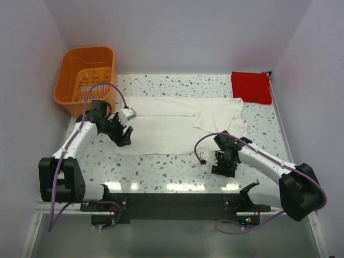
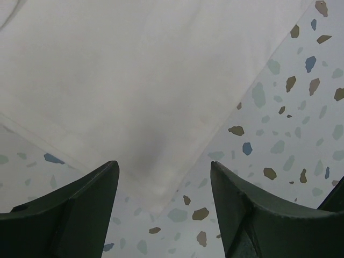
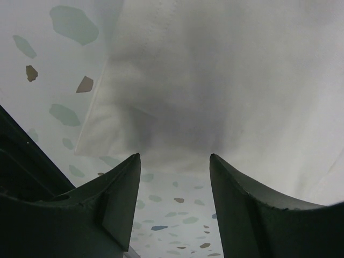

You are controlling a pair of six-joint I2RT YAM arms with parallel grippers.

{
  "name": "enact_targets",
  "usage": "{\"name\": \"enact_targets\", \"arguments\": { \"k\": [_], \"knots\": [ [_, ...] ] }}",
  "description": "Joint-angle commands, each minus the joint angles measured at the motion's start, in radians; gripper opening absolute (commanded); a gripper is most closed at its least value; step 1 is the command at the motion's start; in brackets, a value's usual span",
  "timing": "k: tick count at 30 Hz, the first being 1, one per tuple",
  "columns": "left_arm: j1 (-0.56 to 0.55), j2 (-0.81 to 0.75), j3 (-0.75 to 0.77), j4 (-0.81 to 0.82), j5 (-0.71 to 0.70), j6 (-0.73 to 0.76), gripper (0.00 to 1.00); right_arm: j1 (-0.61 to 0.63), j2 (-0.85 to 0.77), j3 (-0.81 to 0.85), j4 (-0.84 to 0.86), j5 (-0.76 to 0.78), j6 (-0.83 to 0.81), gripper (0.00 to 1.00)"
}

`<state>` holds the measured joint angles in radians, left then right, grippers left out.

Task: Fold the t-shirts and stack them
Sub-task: Fold the tshirt

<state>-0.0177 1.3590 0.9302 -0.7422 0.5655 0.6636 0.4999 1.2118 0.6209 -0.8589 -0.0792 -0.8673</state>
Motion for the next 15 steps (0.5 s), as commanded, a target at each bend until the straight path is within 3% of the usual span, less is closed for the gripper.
{"name": "enact_targets", "arguments": {
  "k": [1, 6, 8, 9, 12, 15],
  "knots": [
    [0.010, -0.024, -0.021, 0.067, -0.027, -0.019, 0.75, 0.035, 0.034, -0.021, 0.052, 0.042, 0.033, 0.58],
    [0.018, -0.041, -0.021, 0.099, -0.006, -0.027, 0.75, 0.054, 0.077, -0.018, 0.054, 0.047, 0.042, 0.51],
    [0.018, -0.035, -0.019, 0.090, 0.013, 0.003, 0.73, 0.057, 0.078, -0.016, 0.054, 0.042, 0.039, 0.40],
    [0.018, -0.034, -0.018, 0.083, 0.016, 0.019, 0.72, 0.057, 0.080, -0.016, 0.052, 0.042, 0.040, 0.28],
    [0.018, -0.023, -0.005, 0.032, 0.004, 0.095, 0.66, 0.057, 0.097, -0.009, 0.049, 0.047, 0.054, 0.04],
    [0.018, -0.011, 0.021, -0.046, -0.010, 0.220, 0.59, 0.057, 0.091, 0.005, 0.055, 0.050, 0.076, 0.00]
  ]
}}
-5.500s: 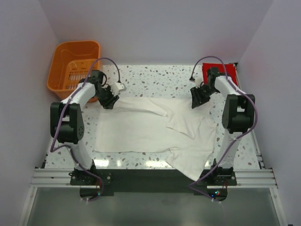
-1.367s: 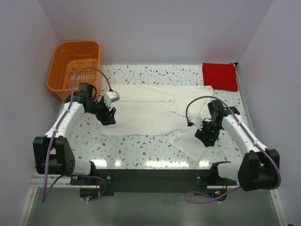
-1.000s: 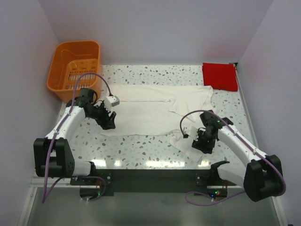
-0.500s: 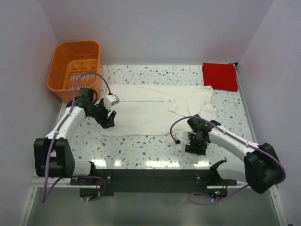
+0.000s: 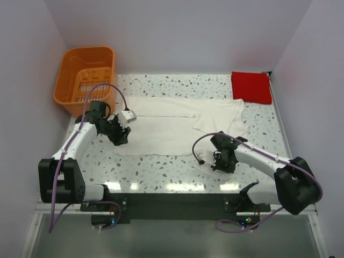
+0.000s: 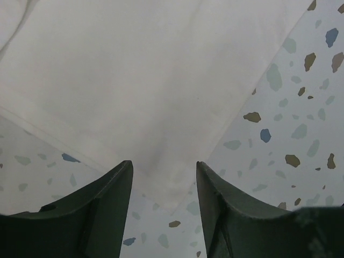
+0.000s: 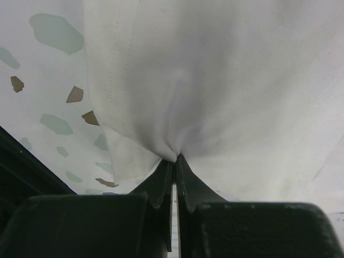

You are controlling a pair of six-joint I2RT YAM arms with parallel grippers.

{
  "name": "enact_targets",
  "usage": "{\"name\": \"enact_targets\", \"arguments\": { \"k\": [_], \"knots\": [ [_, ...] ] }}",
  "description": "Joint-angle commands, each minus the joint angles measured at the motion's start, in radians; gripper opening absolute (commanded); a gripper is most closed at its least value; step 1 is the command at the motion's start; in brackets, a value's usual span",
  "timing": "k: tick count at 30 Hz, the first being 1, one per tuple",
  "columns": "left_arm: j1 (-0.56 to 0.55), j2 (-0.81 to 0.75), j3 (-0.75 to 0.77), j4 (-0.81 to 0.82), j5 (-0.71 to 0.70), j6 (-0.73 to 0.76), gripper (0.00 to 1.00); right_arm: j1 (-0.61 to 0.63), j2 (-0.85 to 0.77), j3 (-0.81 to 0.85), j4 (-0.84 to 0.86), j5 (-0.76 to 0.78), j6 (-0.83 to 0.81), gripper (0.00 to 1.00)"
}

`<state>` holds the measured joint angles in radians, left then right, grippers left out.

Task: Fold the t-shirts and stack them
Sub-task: Fold the tshirt

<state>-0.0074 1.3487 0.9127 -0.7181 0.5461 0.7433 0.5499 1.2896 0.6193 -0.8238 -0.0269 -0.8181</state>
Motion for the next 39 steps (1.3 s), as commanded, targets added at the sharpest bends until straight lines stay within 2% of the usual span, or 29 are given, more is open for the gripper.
{"name": "enact_targets", "arguments": {
  "k": [1, 3, 4, 6, 11, 21, 30, 39],
  "knots": [
    [0.007, 0.001, 0.043, -0.089, -0.003, 0.210, 0.54, 0.005, 0.002, 0.013, 0.018, -0.005, 0.034, 0.00],
    [0.007, 0.007, 0.046, -0.147, -0.017, 0.290, 0.49, 0.005, -0.018, 0.046, -0.003, -0.022, 0.046, 0.00],
    [0.007, 0.009, 0.043, -0.165, -0.035, 0.376, 0.43, 0.005, -0.021, 0.057, -0.014, -0.025, 0.056, 0.00],
    [0.007, 0.009, 0.025, -0.193, -0.054, 0.445, 0.41, 0.002, -0.027, 0.089, -0.035, -0.030, 0.065, 0.00],
    [0.007, 0.010, -0.021, -0.181, -0.115, 0.579, 0.40, -0.010, -0.044, 0.119, -0.060, -0.024, 0.070, 0.00],
    [0.007, 0.013, -0.121, -0.204, -0.202, 0.817, 0.45, -0.143, -0.052, 0.184, -0.123, -0.047, 0.013, 0.00],
    [0.007, 0.024, -0.204, -0.097, -0.230, 0.849, 0.40, -0.163, -0.070, 0.224, -0.164, -0.065, -0.003, 0.00],
    [0.007, 0.020, -0.238, -0.021, -0.241, 0.861, 0.20, -0.163, -0.104, 0.226, -0.219, -0.077, -0.032, 0.00]
  ]
}}
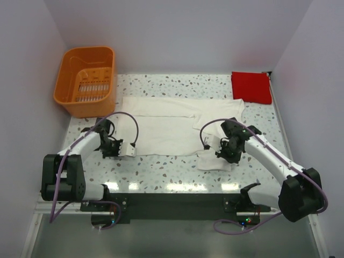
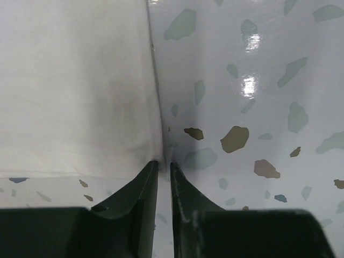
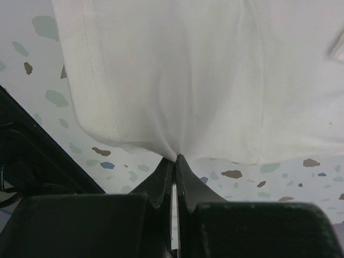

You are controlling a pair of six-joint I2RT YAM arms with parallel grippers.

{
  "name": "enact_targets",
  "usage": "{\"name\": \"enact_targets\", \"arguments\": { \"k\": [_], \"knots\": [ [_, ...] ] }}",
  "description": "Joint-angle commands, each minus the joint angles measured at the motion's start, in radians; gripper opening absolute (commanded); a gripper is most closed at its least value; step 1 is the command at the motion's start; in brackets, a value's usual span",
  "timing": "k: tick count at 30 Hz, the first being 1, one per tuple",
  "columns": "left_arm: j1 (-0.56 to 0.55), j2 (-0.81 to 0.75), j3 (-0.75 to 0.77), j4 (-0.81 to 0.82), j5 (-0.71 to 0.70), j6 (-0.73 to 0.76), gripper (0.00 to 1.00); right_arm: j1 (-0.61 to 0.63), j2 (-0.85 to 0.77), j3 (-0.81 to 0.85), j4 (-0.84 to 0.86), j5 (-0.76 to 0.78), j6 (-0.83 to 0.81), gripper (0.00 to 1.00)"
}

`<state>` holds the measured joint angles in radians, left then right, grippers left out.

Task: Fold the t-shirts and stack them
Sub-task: Fold the tshirt

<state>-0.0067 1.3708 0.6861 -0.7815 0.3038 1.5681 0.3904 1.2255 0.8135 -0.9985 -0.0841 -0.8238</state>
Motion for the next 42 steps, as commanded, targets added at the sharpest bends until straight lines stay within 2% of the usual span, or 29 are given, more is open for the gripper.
{"name": "enact_targets", "arguments": {
  "k": [1, 5, 6, 20, 30, 39, 42],
  "knots": [
    [0.007, -0.006, -0.014, 0.048, 0.003, 0.036, 0.18, -0.004, -0.043, 0.032, -0.054, -0.020, -0.026, 0.00],
    [0.007, -0.029, -0.026, 0.047, 0.011, 0.036, 0.01, -0.004, -0.066, 0.024, -0.077, -0.013, -0.031, 0.00],
    [0.007, -0.041, -0.030, 0.044, 0.014, 0.036, 0.00, -0.004, -0.070, 0.024, -0.083, -0.011, -0.032, 0.00],
    [0.007, -0.142, -0.056, -0.047, 0.043, 0.050, 0.00, -0.004, -0.129, -0.013, -0.120, -0.019, -0.024, 0.00],
    [0.007, -0.141, 0.006, -0.105, 0.073, 0.020, 0.00, -0.004, -0.190, 0.013, -0.164, -0.011, -0.017, 0.00],
    [0.028, -0.118, 0.030, -0.093, 0.092, 0.000, 0.00, -0.010, -0.178, 0.026, -0.120, 0.011, -0.011, 0.00],
    [0.028, -0.110, 0.027, -0.098, 0.100, 0.000, 0.16, -0.010, -0.161, 0.026, -0.114, 0.004, -0.009, 0.00]
  ]
}}
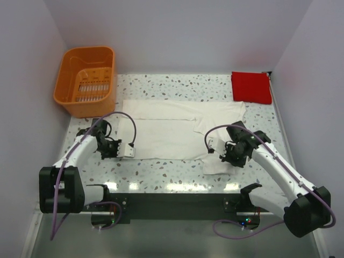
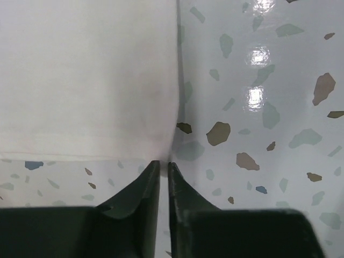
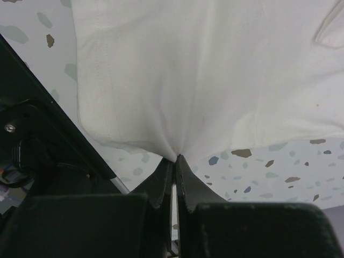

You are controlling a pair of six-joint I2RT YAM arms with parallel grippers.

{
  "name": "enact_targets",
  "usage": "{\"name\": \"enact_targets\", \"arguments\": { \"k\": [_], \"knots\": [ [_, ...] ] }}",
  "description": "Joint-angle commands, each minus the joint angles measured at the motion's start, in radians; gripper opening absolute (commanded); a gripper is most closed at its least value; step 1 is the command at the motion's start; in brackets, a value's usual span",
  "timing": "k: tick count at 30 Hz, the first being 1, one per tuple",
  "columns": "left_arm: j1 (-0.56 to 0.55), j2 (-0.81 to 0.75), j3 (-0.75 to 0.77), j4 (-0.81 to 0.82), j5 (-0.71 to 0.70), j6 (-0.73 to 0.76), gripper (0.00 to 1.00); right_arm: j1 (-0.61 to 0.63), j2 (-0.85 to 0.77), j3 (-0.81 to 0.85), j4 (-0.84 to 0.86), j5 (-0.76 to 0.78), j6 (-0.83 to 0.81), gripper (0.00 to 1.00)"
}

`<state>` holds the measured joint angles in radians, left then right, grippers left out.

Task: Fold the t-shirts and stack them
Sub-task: Fold the tshirt

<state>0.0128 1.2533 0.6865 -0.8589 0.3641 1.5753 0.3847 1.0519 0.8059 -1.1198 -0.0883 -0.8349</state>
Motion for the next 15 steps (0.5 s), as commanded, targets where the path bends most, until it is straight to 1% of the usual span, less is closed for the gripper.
{"name": "enact_targets", "arguments": {
  "k": [1, 4, 6, 11, 15],
  "knots": [
    [0.009, 0.005, 0.025, -0.019, 0.047, -0.012, 0.25, -0.004, 0.014, 0.035, 0.008, 0.009, -0.003, 0.00],
    [0.007, -0.006, 0.013, -0.009, 0.052, -0.014, 0.38, -0.004, 0.017, 0.033, 0.012, 0.009, -0.010, 0.00],
    [0.007, -0.002, 0.002, -0.006, 0.052, -0.014, 0.43, -0.004, 0.022, 0.032, 0.011, 0.009, -0.013, 0.00],
    [0.007, 0.001, -0.039, 0.032, 0.033, -0.012, 0.43, -0.004, 0.022, 0.021, 0.017, 0.009, -0.016, 0.00],
    [0.006, 0.014, -0.058, 0.067, 0.033, -0.015, 0.40, -0.004, 0.031, 0.016, 0.023, 0.016, -0.017, 0.00]
  ]
}}
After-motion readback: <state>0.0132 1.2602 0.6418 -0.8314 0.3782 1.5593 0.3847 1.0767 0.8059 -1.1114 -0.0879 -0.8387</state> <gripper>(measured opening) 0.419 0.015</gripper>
